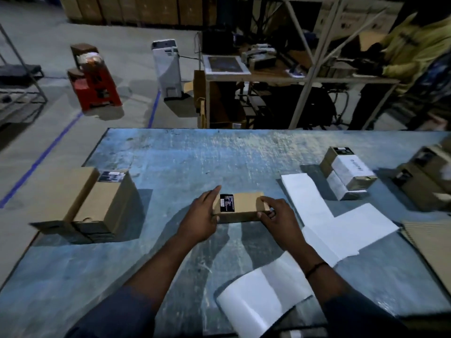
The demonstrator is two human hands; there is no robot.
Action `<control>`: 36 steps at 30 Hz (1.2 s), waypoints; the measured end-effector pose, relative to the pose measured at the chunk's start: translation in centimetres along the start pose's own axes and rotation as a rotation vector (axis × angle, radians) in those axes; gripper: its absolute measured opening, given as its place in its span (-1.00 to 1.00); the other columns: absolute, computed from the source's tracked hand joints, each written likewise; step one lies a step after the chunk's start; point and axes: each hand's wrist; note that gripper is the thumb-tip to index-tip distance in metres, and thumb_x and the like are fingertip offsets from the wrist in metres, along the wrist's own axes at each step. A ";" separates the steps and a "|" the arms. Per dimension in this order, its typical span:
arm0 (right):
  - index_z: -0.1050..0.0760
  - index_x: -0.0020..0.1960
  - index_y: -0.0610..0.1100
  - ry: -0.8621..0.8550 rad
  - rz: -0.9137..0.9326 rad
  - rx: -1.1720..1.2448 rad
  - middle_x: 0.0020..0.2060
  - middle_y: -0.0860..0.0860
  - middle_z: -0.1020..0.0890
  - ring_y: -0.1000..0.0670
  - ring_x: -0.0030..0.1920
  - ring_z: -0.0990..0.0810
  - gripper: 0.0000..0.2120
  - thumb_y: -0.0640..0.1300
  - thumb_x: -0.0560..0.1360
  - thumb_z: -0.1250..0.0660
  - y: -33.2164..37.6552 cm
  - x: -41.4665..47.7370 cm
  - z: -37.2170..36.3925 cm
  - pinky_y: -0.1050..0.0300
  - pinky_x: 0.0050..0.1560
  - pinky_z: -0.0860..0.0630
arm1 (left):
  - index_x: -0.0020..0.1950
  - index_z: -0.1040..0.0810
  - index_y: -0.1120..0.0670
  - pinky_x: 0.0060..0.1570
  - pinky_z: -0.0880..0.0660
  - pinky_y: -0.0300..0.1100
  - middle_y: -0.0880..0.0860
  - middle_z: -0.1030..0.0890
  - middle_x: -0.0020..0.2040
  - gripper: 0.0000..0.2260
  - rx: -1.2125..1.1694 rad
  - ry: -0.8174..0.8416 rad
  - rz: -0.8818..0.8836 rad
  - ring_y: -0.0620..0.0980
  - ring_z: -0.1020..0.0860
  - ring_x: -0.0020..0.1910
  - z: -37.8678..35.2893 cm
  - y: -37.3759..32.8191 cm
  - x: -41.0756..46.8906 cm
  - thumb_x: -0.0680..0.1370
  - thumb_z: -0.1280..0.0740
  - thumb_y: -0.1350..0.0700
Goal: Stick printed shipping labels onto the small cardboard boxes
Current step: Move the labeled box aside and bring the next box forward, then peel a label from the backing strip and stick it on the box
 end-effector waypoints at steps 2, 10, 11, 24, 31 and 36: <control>-0.54 0.35 0.01 -0.007 0.008 -0.001 0.02 -0.01 -0.50 0.08 -0.19 -0.56 -0.57 -0.14 0.51 -0.49 -0.2 0.3 0.1 0.10 -0.03 -0.55 | 0.65 -0.12 -0.13 0.38 -0.43 0.08 0.02 -0.34 0.55 -0.21 -0.005 0.006 0.019 0.13 -0.38 0.43 -0.2 0.2 0.8 0.52 -0.43 0.21; -0.46 0.44 -0.01 0.068 0.055 -0.055 0.14 -0.07 -0.53 -0.05 0.03 -0.58 -0.53 -0.11 0.56 -0.43 0.3 0.0 1.7 -0.03 0.13 -0.56 | 0.53 -0.39 -0.04 0.42 -0.34 0.05 0.02 -0.33 0.56 -0.41 0.138 -0.132 -0.024 0.15 -0.32 0.46 -0.8 -1.8 -0.7 0.52 -0.43 0.19; -0.46 0.46 -0.02 0.063 0.075 -0.064 0.16 -0.07 -0.54 -0.06 0.08 -0.58 -0.53 -0.10 0.56 -0.42 0.4 -0.1 2.4 -0.01 0.16 -0.55 | 0.49 -0.43 -0.04 0.39 -0.37 0.03 0.00 -0.36 0.54 -0.45 0.128 -0.175 -0.054 0.12 -0.33 0.42 -1.2 -2.9 -1.3 0.51 -0.43 0.16; -0.71 -0.04 -0.09 0.016 -0.386 -0.050 -0.01 0.01 -0.73 -0.02 0.08 -0.65 -0.84 -0.03 0.56 -0.41 -4.2 -3.4 13.3 0.11 0.11 -0.48 | 0.20 -0.64 -0.03 0.12 -0.56 -0.15 -0.08 -0.70 0.11 -0.59 -0.338 0.518 -0.090 -0.17 -0.63 0.03 -12.1 -17.1 -3.6 0.49 -0.30 -0.24; -0.53 0.04 0.02 0.372 -0.476 -0.448 0.08 0.00 -0.60 -0.06 0.15 -0.58 -0.48 0.30 0.25 -0.55 -5.1 -4.8 13.7 0.07 0.15 -0.50 | -0.34 -0.55 -0.18 -0.15 -0.41 -0.22 -0.04 -0.54 -0.24 -0.78 -0.368 0.474 -0.166 -0.10 -0.54 -0.21 -14.6 -17.2 -3.3 0.49 -0.29 0.03; -0.65 -0.05 -0.05 0.329 -0.448 -0.421 0.03 -0.05 -0.69 -0.09 0.09 -0.65 -0.81 -0.11 0.35 -0.55 -3.9 -3.7 13.8 0.11 0.07 -0.59 | -0.15 -0.64 -0.02 0.04 -0.59 -0.04 -0.03 -0.70 -0.12 -0.80 -0.468 0.387 0.064 -0.06 -0.65 -0.09 -14.1 -17.6 -2.1 0.48 -0.32 -0.10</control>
Point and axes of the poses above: each hand's wrist, its own x-axis towards the middle knuckle, its own z-axis out of the back of the hand, y = z × x
